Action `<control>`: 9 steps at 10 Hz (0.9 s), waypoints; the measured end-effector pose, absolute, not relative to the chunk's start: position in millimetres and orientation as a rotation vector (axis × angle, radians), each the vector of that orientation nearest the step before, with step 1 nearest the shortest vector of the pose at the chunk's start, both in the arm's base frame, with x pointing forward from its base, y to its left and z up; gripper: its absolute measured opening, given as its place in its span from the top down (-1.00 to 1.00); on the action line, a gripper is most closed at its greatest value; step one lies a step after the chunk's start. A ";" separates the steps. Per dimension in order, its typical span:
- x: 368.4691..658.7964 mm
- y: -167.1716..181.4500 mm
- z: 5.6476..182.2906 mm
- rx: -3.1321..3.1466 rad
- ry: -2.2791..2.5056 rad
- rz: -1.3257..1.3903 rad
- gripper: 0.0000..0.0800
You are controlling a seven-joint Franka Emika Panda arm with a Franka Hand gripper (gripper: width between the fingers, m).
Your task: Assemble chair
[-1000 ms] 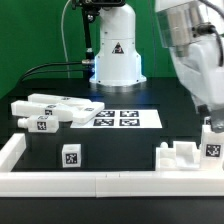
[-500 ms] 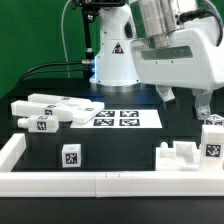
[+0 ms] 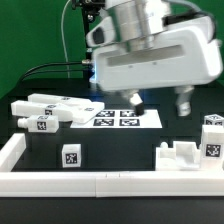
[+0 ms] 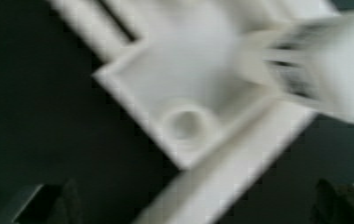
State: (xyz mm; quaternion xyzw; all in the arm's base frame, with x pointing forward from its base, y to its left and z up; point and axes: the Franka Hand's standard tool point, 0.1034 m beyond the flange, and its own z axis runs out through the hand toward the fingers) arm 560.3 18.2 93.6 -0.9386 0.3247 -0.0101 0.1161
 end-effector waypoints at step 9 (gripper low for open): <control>523.5 -39.6 93.2 -3.003 -0.346 -0.171 -0.62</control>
Offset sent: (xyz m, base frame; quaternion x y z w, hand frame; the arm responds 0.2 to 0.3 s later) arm 0.0000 0.0000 0.0000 0.0000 0.0000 -0.1938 0.9810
